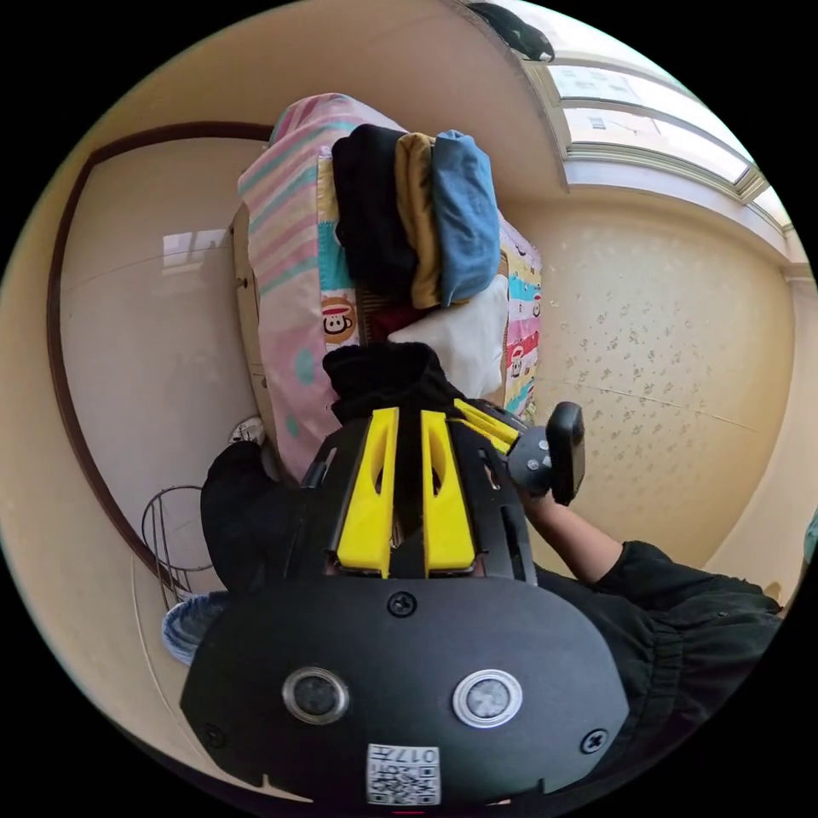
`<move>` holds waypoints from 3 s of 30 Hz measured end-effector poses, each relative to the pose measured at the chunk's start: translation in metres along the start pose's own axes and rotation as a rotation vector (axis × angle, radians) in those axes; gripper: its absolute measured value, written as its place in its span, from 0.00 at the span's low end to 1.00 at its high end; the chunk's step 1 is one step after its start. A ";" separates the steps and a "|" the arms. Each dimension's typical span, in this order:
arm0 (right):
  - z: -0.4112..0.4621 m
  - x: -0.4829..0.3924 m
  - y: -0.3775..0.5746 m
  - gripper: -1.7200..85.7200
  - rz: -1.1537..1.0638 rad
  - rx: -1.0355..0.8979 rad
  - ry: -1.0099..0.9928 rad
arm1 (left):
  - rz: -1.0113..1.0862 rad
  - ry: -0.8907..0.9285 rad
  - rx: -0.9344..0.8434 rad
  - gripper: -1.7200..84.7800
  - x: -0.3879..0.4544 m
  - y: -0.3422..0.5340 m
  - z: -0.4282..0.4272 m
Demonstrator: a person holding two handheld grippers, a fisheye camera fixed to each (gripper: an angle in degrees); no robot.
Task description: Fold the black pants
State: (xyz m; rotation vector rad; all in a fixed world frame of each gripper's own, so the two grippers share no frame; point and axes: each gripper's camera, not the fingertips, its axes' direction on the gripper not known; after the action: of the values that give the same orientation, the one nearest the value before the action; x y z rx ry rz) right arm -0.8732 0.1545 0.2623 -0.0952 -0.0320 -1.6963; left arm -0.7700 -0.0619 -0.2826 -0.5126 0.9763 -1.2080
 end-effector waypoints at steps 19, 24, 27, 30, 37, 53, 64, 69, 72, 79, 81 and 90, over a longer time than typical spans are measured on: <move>0.018 0.204 0.086 0.19 0.895 0.127 -0.217 | 0.241 -0.006 -0.222 0.09 0.055 -0.023 0.106; 0.056 0.219 0.093 0.13 0.951 0.043 -0.364 | 0.317 -0.015 -0.234 0.10 0.059 -0.025 0.125; 0.037 0.225 0.131 0.08 1.063 0.194 -0.537 | 0.375 0.011 -0.240 0.14 0.071 -0.048 0.156; 0.020 0.218 0.173 0.07 1.115 0.321 -0.667 | 0.453 -0.035 -0.260 0.17 0.092 -0.080 0.211; -0.036 0.199 0.244 0.06 1.200 0.479 -0.784 | 0.508 -0.397 -0.417 0.15 0.089 -0.096 0.359; -0.440 -0.016 0.566 0.06 1.291 1.071 -0.006 | 1.180 -0.022 0.067 0.06 0.227 0.230 0.144; -0.688 -0.227 0.640 0.05 0.917 1.415 0.747 | 1.520 0.644 0.596 0.07 0.348 0.433 -0.022; -0.745 -0.259 0.678 0.05 0.856 1.592 0.777 | 1.485 0.842 0.569 0.07 0.350 0.464 -0.036; -0.757 -0.256 0.698 0.05 0.855 1.635 0.744 | 1.476 0.883 0.573 0.07 0.339 0.484 -0.027; -0.749 -0.132 0.722 0.05 1.007 1.435 0.738 | 1.485 0.489 0.618 0.07 0.378 0.492 0.120; -0.741 -0.030 0.728 0.06 1.110 1.304 0.691 | 1.507 0.356 0.591 0.07 0.417 0.470 0.199; -0.627 0.234 0.736 0.11 1.430 0.759 0.404 | 1.276 -0.275 0.119 0.09 0.444 0.266 0.528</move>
State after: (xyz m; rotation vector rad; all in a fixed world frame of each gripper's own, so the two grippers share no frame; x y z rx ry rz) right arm -0.2003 -0.2194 -0.3681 0.6536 -0.2389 -0.1783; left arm -0.1649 -0.4770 -0.3732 0.0943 0.7453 -0.0337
